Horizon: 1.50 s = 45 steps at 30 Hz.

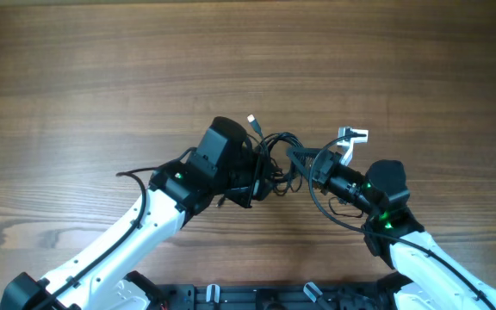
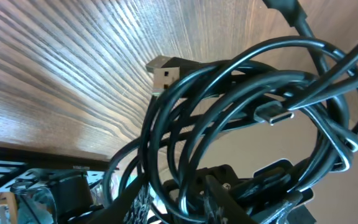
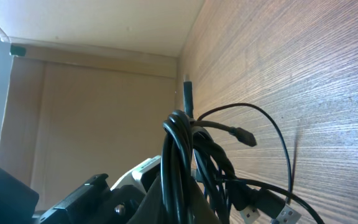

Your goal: Untangle cables

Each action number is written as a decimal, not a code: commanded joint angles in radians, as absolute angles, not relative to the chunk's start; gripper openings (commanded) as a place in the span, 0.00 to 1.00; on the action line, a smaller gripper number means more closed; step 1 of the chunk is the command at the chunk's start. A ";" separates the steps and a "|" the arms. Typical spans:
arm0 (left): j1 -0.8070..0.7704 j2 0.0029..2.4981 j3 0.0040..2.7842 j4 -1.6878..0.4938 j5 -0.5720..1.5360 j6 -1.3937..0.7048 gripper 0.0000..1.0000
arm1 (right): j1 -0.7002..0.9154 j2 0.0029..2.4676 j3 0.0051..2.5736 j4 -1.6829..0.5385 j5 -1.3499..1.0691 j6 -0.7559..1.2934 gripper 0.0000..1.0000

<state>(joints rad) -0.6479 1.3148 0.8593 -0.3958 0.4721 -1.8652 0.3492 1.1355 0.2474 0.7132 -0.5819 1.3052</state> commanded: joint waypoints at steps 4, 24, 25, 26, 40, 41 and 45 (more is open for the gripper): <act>-0.657 1.324 0.850 -0.364 0.474 -1.871 0.33 | 0.354 1.142 0.254 0.727 -0.577 1.312 0.04; -0.658 1.324 0.850 -0.356 0.465 -1.864 0.47 | 0.354 1.142 0.254 0.725 -0.585 1.319 0.04; -0.672 1.325 0.850 -0.356 0.450 -1.864 0.47 | 0.354 1.142 0.254 0.725 -0.585 1.327 0.05; -0.688 1.329 0.850 -0.356 0.427 -1.864 0.48 | 0.354 1.142 0.254 0.725 -0.585 1.338 0.05; -0.704 1.410 0.850 -0.323 0.337 -1.863 0.04 | 0.354 1.142 0.254 0.722 -0.623 1.338 0.05; -0.704 1.410 0.850 -0.315 0.325 -1.863 0.04 | 0.354 1.142 0.254 0.719 -0.623 1.338 0.06; -0.685 1.401 0.850 -0.306 0.285 -1.863 0.04 | 0.354 1.142 0.254 0.666 -0.617 1.304 0.32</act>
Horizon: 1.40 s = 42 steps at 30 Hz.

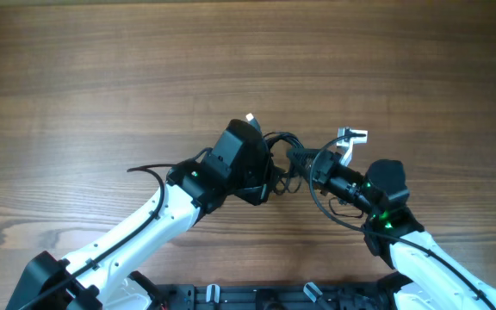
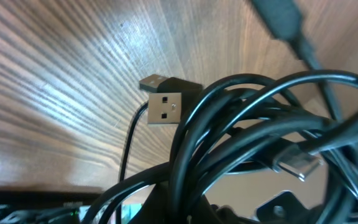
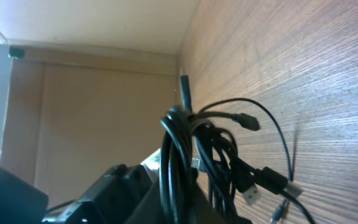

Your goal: Untangle cables

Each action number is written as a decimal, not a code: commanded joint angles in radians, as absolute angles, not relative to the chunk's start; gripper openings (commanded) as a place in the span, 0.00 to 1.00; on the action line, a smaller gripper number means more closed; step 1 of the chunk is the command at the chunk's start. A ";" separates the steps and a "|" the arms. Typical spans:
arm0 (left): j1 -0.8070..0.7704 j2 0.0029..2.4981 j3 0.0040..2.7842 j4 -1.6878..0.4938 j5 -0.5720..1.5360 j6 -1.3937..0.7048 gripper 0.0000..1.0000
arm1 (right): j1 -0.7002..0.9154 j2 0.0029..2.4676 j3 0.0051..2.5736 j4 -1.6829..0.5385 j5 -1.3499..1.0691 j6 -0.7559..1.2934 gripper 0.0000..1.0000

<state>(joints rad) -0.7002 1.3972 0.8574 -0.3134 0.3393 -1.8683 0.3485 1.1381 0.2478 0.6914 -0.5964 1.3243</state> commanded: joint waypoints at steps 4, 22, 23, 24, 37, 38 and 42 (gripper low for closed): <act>-0.624 1.398 0.850 -0.315 0.283 -1.863 0.04 | 0.354 1.142 0.254 0.656 -0.618 1.191 0.77; -0.460 1.392 0.850 -0.382 0.407 -2.099 0.04 | 0.502 1.141 0.294 0.625 -0.522 0.827 0.77; -0.469 1.392 0.850 -0.382 0.406 -2.099 0.04 | 0.524 1.141 0.295 0.625 -0.482 0.826 0.77; -0.478 1.392 0.850 -0.382 0.406 -2.099 0.04 | 0.542 1.141 0.296 0.626 -0.452 0.826 0.77; -0.611 1.392 0.850 -0.340 0.392 -2.103 0.04 | 0.604 1.142 0.297 0.558 -0.252 0.871 0.42; -0.617 1.392 0.850 -0.340 0.392 -2.102 0.04 | 0.604 1.142 0.297 0.557 -0.243 0.880 0.32; -0.620 1.388 0.850 -0.340 0.392 -2.068 0.04 | 0.604 1.142 0.297 0.463 -0.171 0.919 0.07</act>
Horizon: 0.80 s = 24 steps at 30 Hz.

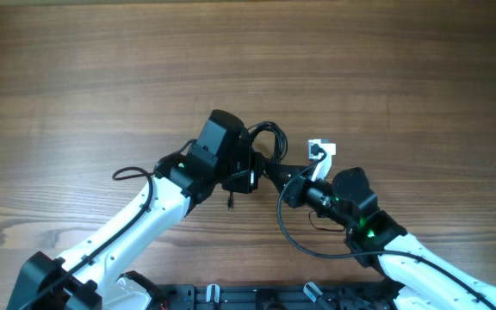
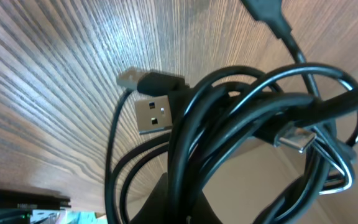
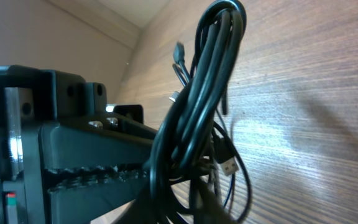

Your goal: Untangle cables

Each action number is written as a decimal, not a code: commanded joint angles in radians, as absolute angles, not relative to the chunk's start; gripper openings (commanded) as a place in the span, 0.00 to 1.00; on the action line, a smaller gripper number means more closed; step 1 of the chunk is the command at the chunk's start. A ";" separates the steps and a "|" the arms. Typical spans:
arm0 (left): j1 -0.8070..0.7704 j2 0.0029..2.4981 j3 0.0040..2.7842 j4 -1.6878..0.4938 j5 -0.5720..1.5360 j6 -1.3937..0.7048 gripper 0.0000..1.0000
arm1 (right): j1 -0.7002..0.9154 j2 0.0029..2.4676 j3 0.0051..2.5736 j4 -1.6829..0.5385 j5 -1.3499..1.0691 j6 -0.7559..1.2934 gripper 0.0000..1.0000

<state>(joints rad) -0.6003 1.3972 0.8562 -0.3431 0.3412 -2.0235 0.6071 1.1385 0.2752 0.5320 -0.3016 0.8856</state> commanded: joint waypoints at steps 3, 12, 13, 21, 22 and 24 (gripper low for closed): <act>-0.605 1.361 0.850 -0.340 0.392 -2.054 0.04 | 0.603 1.142 0.297 0.344 -0.084 0.919 0.05; -0.537 1.191 0.850 -0.411 0.392 -1.626 0.04 | 0.597 1.141 0.297 0.267 0.198 0.924 0.05; -0.520 1.170 0.850 -0.438 0.392 -1.583 0.04 | 0.587 1.141 0.297 0.265 0.199 0.925 0.05; -0.306 1.057 0.850 -0.525 0.392 -1.332 0.04 | 0.467 1.108 0.297 0.227 0.181 0.927 0.04; -0.279 1.050 0.850 -0.529 0.391 -1.312 0.04 | 0.456 1.095 0.297 0.227 0.156 0.927 0.05; -0.243 1.047 0.850 -0.533 0.391 -1.304 0.04 | 0.450 1.069 0.297 0.237 0.083 0.927 0.10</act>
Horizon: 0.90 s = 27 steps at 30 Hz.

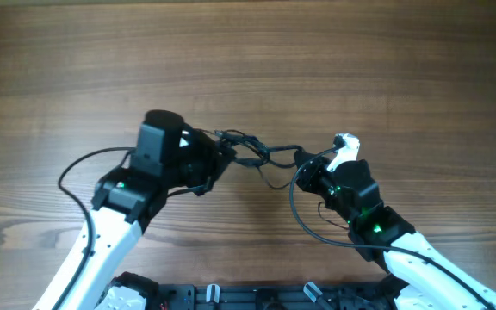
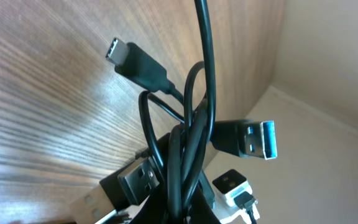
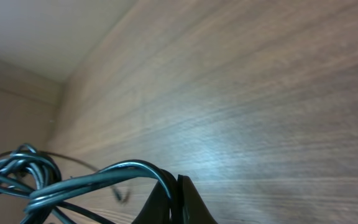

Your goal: Untangle cables

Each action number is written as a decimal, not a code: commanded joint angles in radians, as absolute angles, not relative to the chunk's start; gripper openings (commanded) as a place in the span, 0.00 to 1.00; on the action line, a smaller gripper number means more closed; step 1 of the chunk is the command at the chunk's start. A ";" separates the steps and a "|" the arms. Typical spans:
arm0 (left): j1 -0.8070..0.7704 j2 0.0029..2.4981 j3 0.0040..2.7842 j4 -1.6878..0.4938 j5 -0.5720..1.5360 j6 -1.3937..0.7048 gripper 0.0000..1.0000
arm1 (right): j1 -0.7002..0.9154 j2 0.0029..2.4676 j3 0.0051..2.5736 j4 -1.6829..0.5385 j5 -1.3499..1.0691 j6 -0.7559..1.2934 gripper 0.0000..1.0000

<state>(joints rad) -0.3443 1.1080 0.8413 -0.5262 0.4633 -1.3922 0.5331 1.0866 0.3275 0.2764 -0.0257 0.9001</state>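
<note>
A tangle of black cables [image 1: 252,155] hangs stretched in a thin line between my two grippers over the wooden table [image 1: 248,52]. My left gripper [image 1: 216,160] is shut on its left end. In the left wrist view the strands [image 2: 188,149] rise from the shut left gripper [image 2: 182,210], with a USB-C plug [image 2: 126,56] and a USB-A plug [image 2: 253,138] sticking out. My right gripper [image 1: 305,169] is shut on the right end. The right wrist view shows the right gripper [image 3: 174,186] pinching a cable loop [image 3: 104,174], with the knot [image 3: 14,171] to its left.
A loose black loop [image 1: 304,215] of cable curls on the table beside the right arm. A white block [image 1: 345,142] sits on the right wrist. Bare wood lies all round.
The grippers have moved apart, the left one leftward and the right one rightward. The compact bundle between them is now drawn out into a long thin line.
Both grippers were shut on a compact clump of cables, close together at mid-table. The left gripper then stood nearer the clump. Later both sat a little further left with the clump still bunched. Now they are apart and the tangle is stretched.
</note>
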 commanded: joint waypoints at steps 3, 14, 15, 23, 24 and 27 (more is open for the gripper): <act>-0.232 1.051 0.850 -0.528 0.357 -1.305 0.04 | 0.450 1.042 0.297 0.289 -0.179 0.931 0.26; -0.234 1.053 0.850 -0.517 0.374 -1.706 0.04 | 0.483 1.044 0.297 0.437 -0.581 1.267 0.70; -0.234 1.053 0.850 -0.527 0.377 -1.748 0.04 | 0.499 1.044 0.297 0.455 -0.569 1.268 0.69; -0.301 1.055 0.850 -0.540 0.352 -1.772 0.04 | 0.690 1.044 0.297 0.564 -0.376 1.266 0.68; -0.318 1.055 0.850 -0.542 0.328 -1.798 0.04 | 0.714 1.045 0.297 0.587 -0.365 1.261 0.68; -0.356 1.055 0.850 -0.545 0.270 -1.886 0.04 | 0.785 1.045 0.297 0.609 -0.310 1.255 0.67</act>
<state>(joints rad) -0.3210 1.0664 0.8413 -0.5438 0.3420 -1.7817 0.7269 1.0542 0.2989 0.5964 -0.3985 1.2598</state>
